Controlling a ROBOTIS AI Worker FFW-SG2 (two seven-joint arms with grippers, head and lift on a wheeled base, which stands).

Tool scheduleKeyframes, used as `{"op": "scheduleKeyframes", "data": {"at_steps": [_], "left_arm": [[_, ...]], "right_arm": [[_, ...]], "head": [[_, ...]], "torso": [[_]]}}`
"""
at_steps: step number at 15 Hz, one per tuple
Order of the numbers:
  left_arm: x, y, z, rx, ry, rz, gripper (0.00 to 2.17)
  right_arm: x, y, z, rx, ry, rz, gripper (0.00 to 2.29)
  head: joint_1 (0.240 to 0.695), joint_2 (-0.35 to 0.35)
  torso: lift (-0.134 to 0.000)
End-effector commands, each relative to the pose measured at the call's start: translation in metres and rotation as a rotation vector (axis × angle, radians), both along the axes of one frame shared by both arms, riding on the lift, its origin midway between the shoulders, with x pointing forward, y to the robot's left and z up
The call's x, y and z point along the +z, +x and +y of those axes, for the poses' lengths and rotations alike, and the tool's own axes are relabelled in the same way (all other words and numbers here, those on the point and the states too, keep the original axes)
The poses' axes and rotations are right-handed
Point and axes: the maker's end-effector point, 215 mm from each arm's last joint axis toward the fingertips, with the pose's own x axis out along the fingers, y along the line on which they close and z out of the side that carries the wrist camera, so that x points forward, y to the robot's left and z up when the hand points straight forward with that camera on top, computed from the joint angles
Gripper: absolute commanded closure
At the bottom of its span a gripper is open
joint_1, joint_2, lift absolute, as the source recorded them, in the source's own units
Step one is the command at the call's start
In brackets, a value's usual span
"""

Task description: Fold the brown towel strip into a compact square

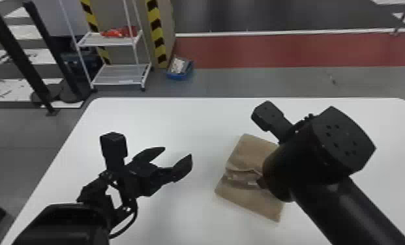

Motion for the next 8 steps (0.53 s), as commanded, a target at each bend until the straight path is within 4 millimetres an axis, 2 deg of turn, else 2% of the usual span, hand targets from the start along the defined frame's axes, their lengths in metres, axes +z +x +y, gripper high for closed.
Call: {"op": "scheduleKeyframes", "data": {"at_steps": [1,5,8], "left_arm": [[0.001,-0.001,-0.001,-0.005,-0.002,-0.002,0.07],[0.000,-0.008,-0.014,-0.039,-0.012,0.002,0.06],[-0.002,-0.021,-0.040,-0.131,-0.030,0.010,0.05]], "right_arm": [[0.003,0.004,-0.007,-0.031,0.022,0.004,1.36],[0.029,0.021,-0.018,-0.092,0.110,-0.033,1.35],[0.034,0.026,-0.024,-0.118,0.135,-0.034,1.35]], "head": [[0.695,0.090],[0.695,0.071],[0.695,0.040]], "torso": [[-0.124],[-0.124],[-0.124]]}}
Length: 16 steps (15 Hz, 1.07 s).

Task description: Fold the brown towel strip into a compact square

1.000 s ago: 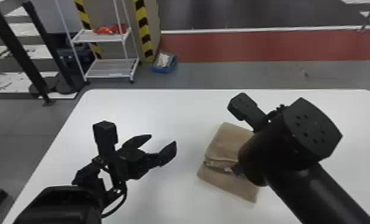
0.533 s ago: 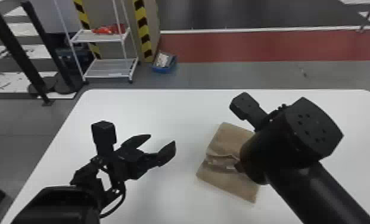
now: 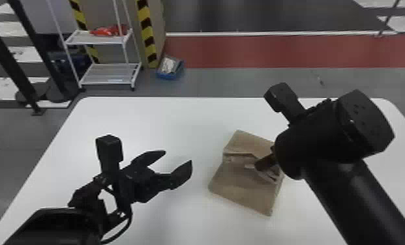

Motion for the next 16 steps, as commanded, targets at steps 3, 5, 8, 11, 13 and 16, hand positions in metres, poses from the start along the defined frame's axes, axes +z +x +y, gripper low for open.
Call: {"op": "scheduleKeyframes", "data": {"at_steps": [3,5,8,11,13,16], "left_arm": [[-0.019,-0.016,-0.038,-0.088,0.020,0.032,0.05],[-0.028,-0.015,-0.049,-0.098,0.034,0.046,0.06],[-0.036,-0.017,-0.062,-0.109,0.051,0.047,0.06],[-0.048,-0.017,-0.070,-0.116,0.072,0.047,0.06],[-0.060,-0.011,-0.068,-0.103,0.092,0.049,0.06],[-0.073,-0.006,-0.064,-0.099,0.117,0.065,0.07]], "right_arm": [[0.005,0.002,-0.001,-0.013,0.030,-0.003,1.35],[0.008,0.001,0.001,-0.008,0.036,-0.011,1.35],[0.013,0.001,0.003,-0.005,0.044,-0.024,1.36],[0.016,-0.001,0.005,0.000,0.052,-0.032,1.36],[0.017,-0.001,0.005,0.002,0.053,-0.037,1.35],[0.018,-0.003,0.006,0.007,0.053,-0.040,1.35]], "head": [[0.695,0.011],[0.695,-0.011],[0.695,-0.026],[0.695,-0.038],[0.695,-0.045],[0.695,-0.043]], "torso": [[-0.124],[-0.124],[-0.124],[-0.124],[-0.124],[-0.124]]}}
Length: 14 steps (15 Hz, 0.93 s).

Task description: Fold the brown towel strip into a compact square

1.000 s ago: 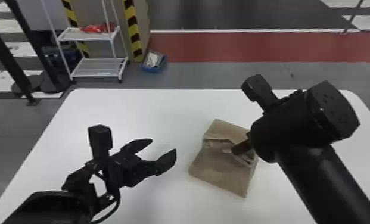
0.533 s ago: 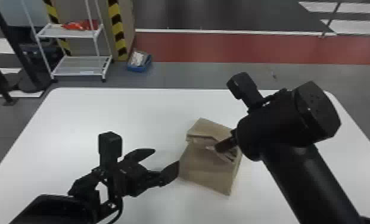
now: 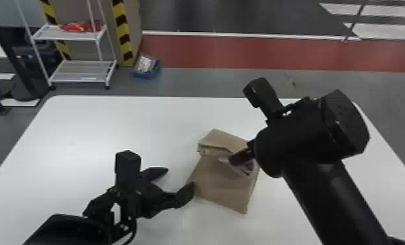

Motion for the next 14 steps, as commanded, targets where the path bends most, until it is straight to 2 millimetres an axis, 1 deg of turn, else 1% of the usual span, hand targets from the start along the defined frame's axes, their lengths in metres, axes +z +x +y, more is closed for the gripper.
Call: {"op": "scheduleKeyframes", "data": {"at_steps": [1,4,6,9,14], "left_arm": [[-0.006,0.003,0.001,0.001,0.009,0.005,0.07],[-0.011,0.003,-0.001,-0.007,0.025,0.010,0.07],[-0.014,0.002,-0.003,-0.012,0.039,0.011,0.07],[-0.014,0.004,-0.004,-0.014,0.041,0.011,0.07],[-0.014,0.005,-0.004,-0.014,0.045,0.011,0.07]], "right_arm": [[-0.003,-0.003,0.000,0.003,-0.002,0.006,1.35],[-0.004,-0.007,0.001,0.011,-0.003,0.005,1.35],[-0.004,-0.013,0.003,0.023,-0.003,-0.002,1.35],[-0.002,-0.018,0.009,0.039,-0.003,-0.013,1.35],[-0.013,-0.026,0.012,0.074,-0.046,-0.011,1.35]], "head": [[0.695,-0.041],[0.695,-0.040],[0.695,-0.040],[0.695,-0.040],[0.695,-0.035]], "torso": [[-0.124],[-0.124],[-0.124],[-0.124],[-0.124]]}}
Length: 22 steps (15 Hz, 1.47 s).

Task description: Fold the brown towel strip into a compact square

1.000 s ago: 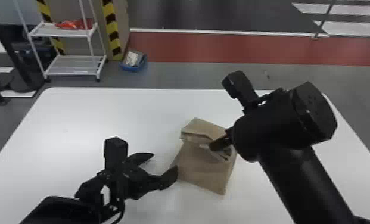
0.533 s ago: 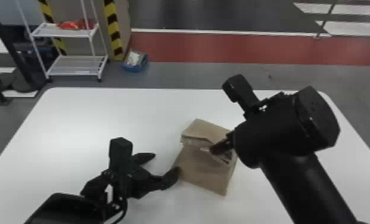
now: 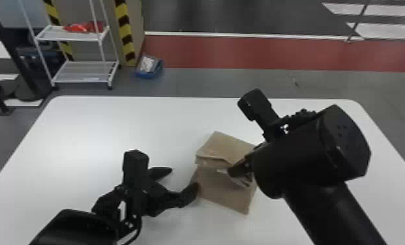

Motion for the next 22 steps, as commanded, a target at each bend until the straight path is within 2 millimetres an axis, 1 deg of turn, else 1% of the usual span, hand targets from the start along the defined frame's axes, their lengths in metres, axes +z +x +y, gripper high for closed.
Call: {"op": "scheduleKeyframes", "data": {"at_steps": [1,3,5,9,13,16,20,22], "left_arm": [[0.001,0.001,0.000,0.000,0.000,-0.002,0.07],[0.001,0.002,0.001,0.004,0.003,-0.003,0.07],[0.001,0.003,0.001,0.005,0.005,-0.004,0.07],[0.001,0.005,0.002,0.006,0.006,-0.005,0.07],[-0.001,0.004,0.001,0.005,0.007,0.003,0.07],[0.000,0.004,0.000,0.003,0.006,0.002,0.07],[-0.002,0.004,0.001,0.005,0.006,0.008,0.07],[-0.002,0.003,0.001,0.007,0.007,0.011,0.07]], "right_arm": [[-0.003,-0.003,0.003,0.024,-0.015,-0.005,1.35],[-0.008,-0.005,0.004,0.051,-0.039,-0.012,1.35],[-0.012,-0.007,0.000,0.064,-0.061,-0.017,1.35],[-0.013,-0.011,0.001,0.091,-0.069,-0.030,1.35],[-0.005,-0.014,0.009,0.111,-0.056,-0.051,1.35],[-0.012,-0.020,0.011,0.136,-0.082,-0.048,1.36],[-0.023,-0.028,0.000,0.134,-0.111,-0.032,1.36],[-0.028,-0.032,-0.001,0.137,-0.117,-0.024,1.35]], "head": [[0.695,-0.035],[0.695,-0.032],[0.695,-0.030],[0.695,-0.033],[0.695,-0.028],[0.695,-0.023],[0.695,-0.025],[0.695,-0.033]], "torso": [[-0.124],[-0.124],[-0.124],[-0.124],[-0.124],[-0.124],[-0.124],[-0.124]]}}
